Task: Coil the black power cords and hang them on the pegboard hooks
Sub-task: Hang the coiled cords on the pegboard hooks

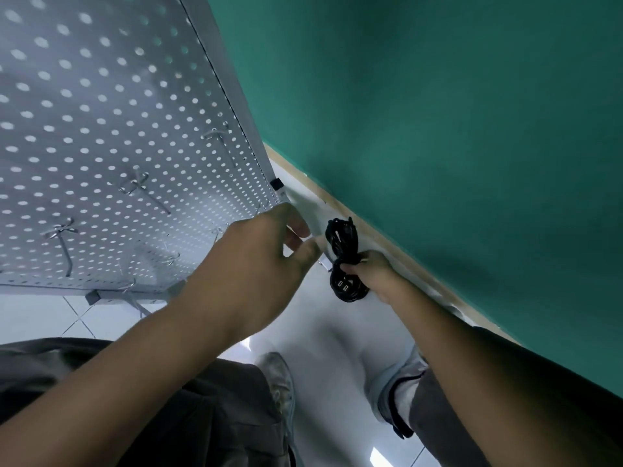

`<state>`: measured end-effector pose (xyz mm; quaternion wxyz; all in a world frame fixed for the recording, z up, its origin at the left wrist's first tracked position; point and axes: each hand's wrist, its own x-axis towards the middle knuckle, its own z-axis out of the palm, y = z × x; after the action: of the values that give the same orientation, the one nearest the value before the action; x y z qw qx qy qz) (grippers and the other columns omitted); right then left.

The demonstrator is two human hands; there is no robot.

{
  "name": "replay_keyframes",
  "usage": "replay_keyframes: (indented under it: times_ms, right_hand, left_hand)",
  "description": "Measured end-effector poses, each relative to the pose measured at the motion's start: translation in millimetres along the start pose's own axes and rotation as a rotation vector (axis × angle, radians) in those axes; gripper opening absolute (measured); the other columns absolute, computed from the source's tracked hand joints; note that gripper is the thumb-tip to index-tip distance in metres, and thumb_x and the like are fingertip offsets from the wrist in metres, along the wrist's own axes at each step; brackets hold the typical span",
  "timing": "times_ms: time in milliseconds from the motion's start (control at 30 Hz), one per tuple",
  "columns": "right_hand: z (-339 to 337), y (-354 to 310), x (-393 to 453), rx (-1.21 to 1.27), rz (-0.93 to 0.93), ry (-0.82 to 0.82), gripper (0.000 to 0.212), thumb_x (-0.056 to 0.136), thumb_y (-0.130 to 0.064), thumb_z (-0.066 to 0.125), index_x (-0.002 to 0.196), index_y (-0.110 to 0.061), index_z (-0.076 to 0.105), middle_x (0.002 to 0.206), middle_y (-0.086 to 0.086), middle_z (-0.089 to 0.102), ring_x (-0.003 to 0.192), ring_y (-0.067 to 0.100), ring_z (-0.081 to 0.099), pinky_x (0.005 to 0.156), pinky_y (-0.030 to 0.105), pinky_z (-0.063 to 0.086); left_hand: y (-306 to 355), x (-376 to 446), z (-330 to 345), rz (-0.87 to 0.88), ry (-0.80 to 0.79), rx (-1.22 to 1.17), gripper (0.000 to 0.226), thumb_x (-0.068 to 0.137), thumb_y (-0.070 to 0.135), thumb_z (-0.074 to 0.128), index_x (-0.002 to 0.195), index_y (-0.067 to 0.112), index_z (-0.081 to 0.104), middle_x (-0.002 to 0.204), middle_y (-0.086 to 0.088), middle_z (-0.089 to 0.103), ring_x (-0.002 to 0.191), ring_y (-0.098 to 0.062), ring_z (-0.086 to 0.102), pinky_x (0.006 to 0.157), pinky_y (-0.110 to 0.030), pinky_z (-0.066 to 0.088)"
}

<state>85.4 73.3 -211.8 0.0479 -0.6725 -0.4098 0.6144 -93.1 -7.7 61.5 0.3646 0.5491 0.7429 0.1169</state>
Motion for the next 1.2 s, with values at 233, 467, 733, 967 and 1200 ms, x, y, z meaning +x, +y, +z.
replay_keyframes:
  times_ms: [233, 467, 733, 967, 1200]
  right_hand:
    - [-29, -75, -122, 0.072, -0.254, -0.019, 0.025, 0.083, -0.011, 0.082, 0.105, -0.017, 0.07, 0.106, 0.008, 0.077, 0.102, 0.026, 0.073, 0.099, 0.044, 0.055]
    - [-32, -124, -270, 0.136, -0.508, 0.16, 0.043, 0.084, -0.006, 0.081, 0.122, -0.007, 0.061, 0.101, 0.004, 0.076, 0.089, 0.02, 0.074, 0.088, 0.037, 0.058]
    - [-21, -128, -400, 0.011, -0.803, 0.176, 0.044, 0.085, -0.007, 0.08, 0.122, -0.024, 0.064, 0.101, -0.011, 0.077, 0.097, 0.008, 0.073, 0.097, 0.038, 0.056]
    - [-6, -155, -475, -0.385, -1.0, 0.134, 0.05, 0.085, -0.012, 0.079, 0.13, -0.022, 0.062, 0.113, -0.005, 0.072, 0.105, 0.012, 0.066, 0.101, 0.035, 0.049]
    - [2, -200, -531, -0.645, -1.091, 0.0, 0.056, 0.081, -0.012, 0.084, 0.132, -0.019, 0.061, 0.111, -0.003, 0.072, 0.098, 0.012, 0.068, 0.097, 0.03, 0.051]
  left_hand:
    - [12, -7, -10, 0.059, 0.065, -0.047, 0.028, 0.101, 0.045, 0.056, 0.119, 0.023, 0.06, 0.105, 0.013, 0.063, 0.092, -0.015, 0.063, 0.077, -0.029, 0.043]
    - [24, -53, -39, 0.026, 0.112, -0.339, 0.064, 0.098, 0.059, 0.056, 0.143, 0.014, 0.049, 0.132, 0.003, 0.063, 0.116, -0.019, 0.06, 0.097, -0.032, 0.044]
    - [37, -154, -95, 0.126, 0.151, -0.781, 0.085, 0.076, 0.072, 0.071, 0.142, 0.027, 0.044, 0.119, 0.001, 0.07, 0.094, -0.013, 0.075, 0.089, -0.044, 0.061]
    - [12, -218, -148, 0.483, 0.393, -0.312, 0.085, 0.073, 0.052, 0.084, 0.147, 0.044, 0.043, 0.13, 0.021, 0.053, 0.115, 0.021, 0.049, 0.099, -0.007, 0.039]
    - [14, -255, -203, 0.561, 0.321, 0.465, 0.082, 0.062, 0.08, 0.073, 0.131, 0.038, 0.057, 0.114, 0.017, 0.062, 0.102, -0.009, 0.059, 0.085, -0.036, 0.052]
